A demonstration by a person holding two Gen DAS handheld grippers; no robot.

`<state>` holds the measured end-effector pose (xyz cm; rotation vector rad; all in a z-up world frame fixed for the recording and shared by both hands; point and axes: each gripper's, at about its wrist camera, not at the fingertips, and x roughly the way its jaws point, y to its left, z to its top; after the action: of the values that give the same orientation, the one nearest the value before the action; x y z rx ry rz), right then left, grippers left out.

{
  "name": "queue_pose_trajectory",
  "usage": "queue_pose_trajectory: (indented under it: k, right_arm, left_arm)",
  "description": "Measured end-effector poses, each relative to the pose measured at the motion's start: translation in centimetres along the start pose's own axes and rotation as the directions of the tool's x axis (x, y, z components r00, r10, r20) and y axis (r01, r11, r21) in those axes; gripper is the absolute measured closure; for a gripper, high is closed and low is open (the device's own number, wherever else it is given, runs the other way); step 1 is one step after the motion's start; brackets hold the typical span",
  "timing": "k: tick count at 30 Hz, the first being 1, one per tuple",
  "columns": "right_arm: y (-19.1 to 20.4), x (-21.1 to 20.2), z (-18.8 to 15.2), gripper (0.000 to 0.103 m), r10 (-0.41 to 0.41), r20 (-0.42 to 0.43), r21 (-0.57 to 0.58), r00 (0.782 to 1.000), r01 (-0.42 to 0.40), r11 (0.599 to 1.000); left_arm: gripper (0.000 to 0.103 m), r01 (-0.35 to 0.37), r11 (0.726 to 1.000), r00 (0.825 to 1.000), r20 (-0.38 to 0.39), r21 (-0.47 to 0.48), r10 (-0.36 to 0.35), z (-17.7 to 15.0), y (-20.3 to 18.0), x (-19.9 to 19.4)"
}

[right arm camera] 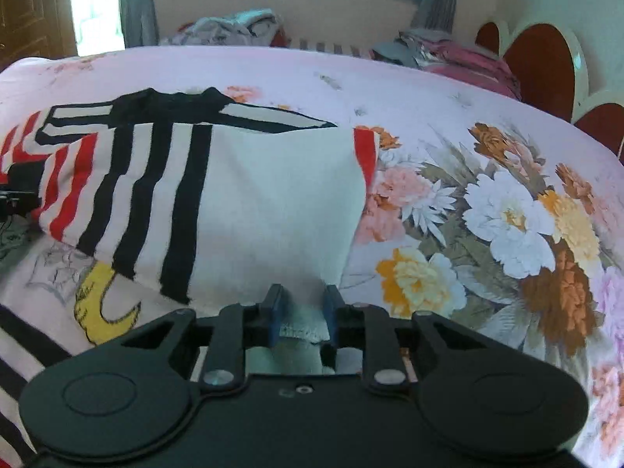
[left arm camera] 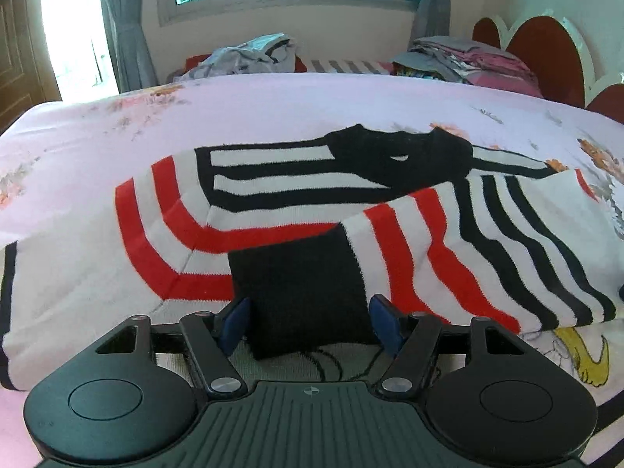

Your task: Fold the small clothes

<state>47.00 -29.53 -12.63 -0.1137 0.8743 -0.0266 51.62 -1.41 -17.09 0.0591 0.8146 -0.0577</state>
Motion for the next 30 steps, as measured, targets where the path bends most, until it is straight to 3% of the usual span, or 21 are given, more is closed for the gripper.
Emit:
queue_pose_trajectory:
  k: [2,7,11,13,19,20,21,24,26,27,30]
  right_arm:
    - [-0.1,-1.2,0.6,0.079,0.004,0.048,0.039,0.999,-0.006,0.999]
    - [0.5,-2.9,1.0,0.070,0.008,0.070,0.097,0.998,-0.015,0.995]
    - [1.3,-3.0,1.3,0.068,0.052,0.083,0.160,0.995,-0.065,0.985]
    - [2.6,-3.3,1.6,0.068,0.040,0.095,0.136,0.995,-0.053,0.989]
    - [5.5,-2.6,3.1,0.068,0.049,0.094,0.105,0.994,-0.059,0.993]
    - [5.9,-2.5,3.3,0.068,0.053,0.092,0.105,0.994,-0.062,0.993]
    - [6.5,-2.4,3.6,0.068,0.058,0.090,0.106,0.994,-0.067,0.992]
    - [7.8,-2.4,4.2,0.068,0.061,0.091,0.106,0.994,-0.070,0.992]
    - [8.5,-2.5,4.5,0.068,0.060,0.092,0.100,0.994,-0.069,0.993]
    - [8.8,-2.6,4.6,0.068,0.055,0.093,0.094,0.994,-0.064,0.994]
    - [9.1,-3.0,4.8,0.068,0.047,0.096,0.093,0.994,-0.056,0.994]
  left_arm:
    - [0.037,0.004,1.000,1.000,0.008,0.002,-0.004,-0.1,0.2,-0.4]
    - [0.037,-0.009,0.996,0.999,0.048,-0.083,0.013,-1.3,3.8,-2.6]
    - [0.037,-0.015,0.978,0.995,0.095,-0.209,0.035,-3.6,9.9,-5.3]
    - [0.037,-0.039,0.950,0.993,0.098,-0.310,0.072,-5.4,14.0,-6.8]
    - [0.038,-0.115,0.787,0.977,0.074,-0.607,0.200,-10.9,25.8,-9.5]
    - [0.046,-0.114,0.750,0.975,0.070,-0.651,0.209,-11.6,27.4,-9.7]
    - [0.050,-0.108,0.701,0.974,0.067,-0.705,0.217,-12.3,29.3,-9.8]
    - [0.053,-0.083,0.590,0.967,0.079,-0.803,0.243,-14.0,33.3,-9.4]
    - [0.055,-0.023,0.514,0.963,0.119,-0.857,0.241,-14.9,35.7,-9.0]
    - [0.055,0.004,0.482,0.961,0.137,-0.876,0.242,-15.2,36.5,-8.8]
    - [0.056,0.043,0.420,0.951,0.166,-0.907,0.260,-15.6,38.4,-8.0]
